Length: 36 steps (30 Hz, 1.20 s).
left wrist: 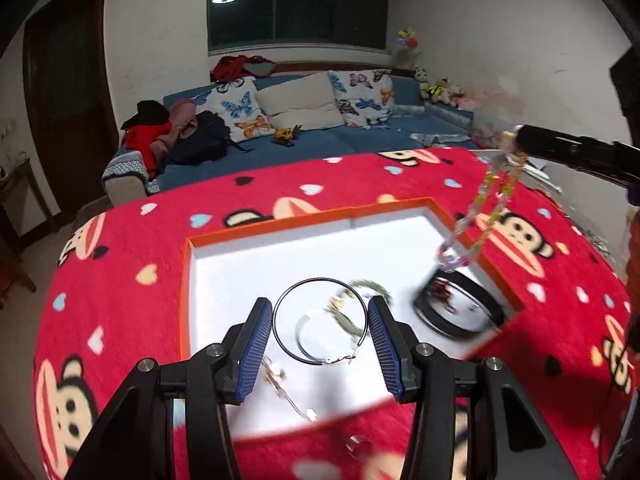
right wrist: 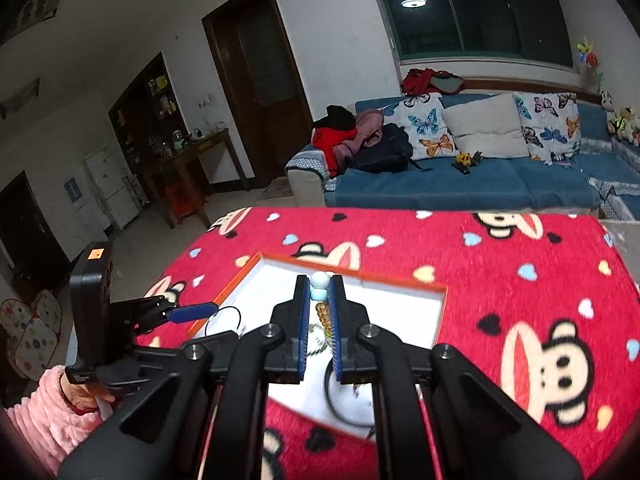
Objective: Organize jewelry
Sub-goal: 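Place the silver hoop and pastel bead bracelet into the tray and release both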
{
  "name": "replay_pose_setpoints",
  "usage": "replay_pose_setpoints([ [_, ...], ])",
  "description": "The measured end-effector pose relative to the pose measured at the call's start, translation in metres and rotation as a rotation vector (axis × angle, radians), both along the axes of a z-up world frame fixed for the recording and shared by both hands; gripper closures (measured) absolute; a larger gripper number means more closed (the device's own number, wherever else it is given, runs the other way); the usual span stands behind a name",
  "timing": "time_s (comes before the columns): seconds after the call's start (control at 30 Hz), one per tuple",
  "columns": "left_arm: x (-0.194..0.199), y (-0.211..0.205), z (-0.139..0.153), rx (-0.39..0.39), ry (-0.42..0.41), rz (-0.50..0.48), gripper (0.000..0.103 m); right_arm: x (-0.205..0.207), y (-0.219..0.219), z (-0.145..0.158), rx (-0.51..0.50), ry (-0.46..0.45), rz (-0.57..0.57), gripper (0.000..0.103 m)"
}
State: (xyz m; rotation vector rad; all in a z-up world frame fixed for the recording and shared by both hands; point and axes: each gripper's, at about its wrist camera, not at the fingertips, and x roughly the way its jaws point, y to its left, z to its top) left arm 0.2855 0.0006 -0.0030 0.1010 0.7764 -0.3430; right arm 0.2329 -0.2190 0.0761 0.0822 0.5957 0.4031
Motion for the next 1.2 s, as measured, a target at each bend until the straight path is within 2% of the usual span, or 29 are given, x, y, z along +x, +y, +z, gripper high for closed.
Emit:
replay_pose_setpoints([
  [0.23, 0.059, 0.006, -0.03, 0.022, 0.07, 0.032, 0.051, 0.034, -0.003, -0.024, -0.024, 0.057, -0.032, 0.093],
  [0.47, 0.085, 0.004, -0.061, 0.046, 0.122, 0.034, 0.051, 0.047, -0.006, -0.052, -0.08, 0.115, -0.057, 0.093],
  [0.7, 0.092, -0.003, -0.077, 0.049, 0.143, 0.032, 0.05, 0.053, -0.007, -0.076, -0.116, 0.171, -0.072, 0.092],
  [1.0, 0.091, -0.006, -0.076, 0.058, 0.145, 0.035, 0.049, 0.056, -0.006, -0.095, -0.129, 0.224, -0.076, 0.09],
  [1.1, 0.088, -0.006, -0.075, 0.069, 0.145, 0.035, 0.045, 0.055, -0.004, -0.1, -0.133, 0.24, -0.073, 0.09],
  [1.2, 0.086, -0.006, -0.073, 0.066, 0.142, 0.036, 0.044, 0.054, -0.003, -0.103, -0.146, 0.254, -0.066, 0.088],
])
